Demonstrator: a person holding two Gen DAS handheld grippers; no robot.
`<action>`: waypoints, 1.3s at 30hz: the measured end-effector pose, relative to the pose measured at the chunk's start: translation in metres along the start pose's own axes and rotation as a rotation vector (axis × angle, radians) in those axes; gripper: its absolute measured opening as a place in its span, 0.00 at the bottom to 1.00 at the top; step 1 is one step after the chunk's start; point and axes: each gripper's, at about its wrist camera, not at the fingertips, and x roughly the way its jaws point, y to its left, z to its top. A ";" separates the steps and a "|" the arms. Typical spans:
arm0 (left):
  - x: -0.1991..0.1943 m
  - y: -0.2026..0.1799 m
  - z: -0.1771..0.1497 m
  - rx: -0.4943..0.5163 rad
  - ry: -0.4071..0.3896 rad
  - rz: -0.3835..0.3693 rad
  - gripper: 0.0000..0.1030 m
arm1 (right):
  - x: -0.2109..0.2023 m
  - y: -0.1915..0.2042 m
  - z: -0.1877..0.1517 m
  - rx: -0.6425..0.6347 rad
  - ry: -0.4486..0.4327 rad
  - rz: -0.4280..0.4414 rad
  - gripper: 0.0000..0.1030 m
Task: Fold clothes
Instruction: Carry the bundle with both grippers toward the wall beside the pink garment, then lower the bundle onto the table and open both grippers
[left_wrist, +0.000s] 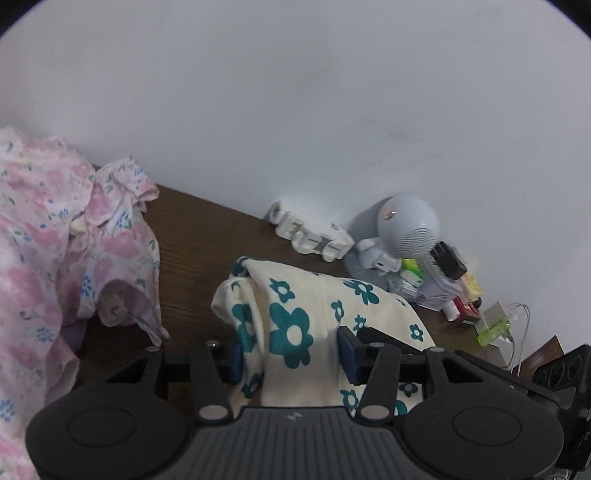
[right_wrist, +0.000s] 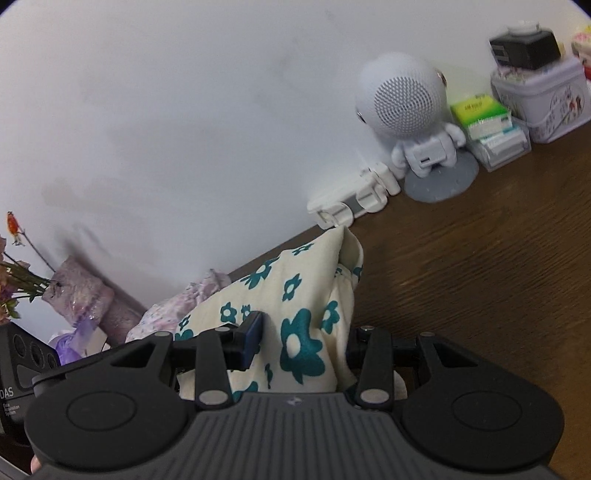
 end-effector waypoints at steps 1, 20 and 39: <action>0.002 0.003 0.001 -0.006 0.003 -0.002 0.47 | 0.003 -0.002 -0.001 0.000 0.001 -0.002 0.39; -0.043 -0.010 -0.022 0.165 -0.239 0.068 0.93 | -0.027 0.014 -0.021 -0.177 -0.142 -0.034 1.00; -0.096 0.005 -0.055 0.264 -0.284 0.171 1.00 | -0.063 0.045 -0.072 -0.360 -0.187 -0.136 1.00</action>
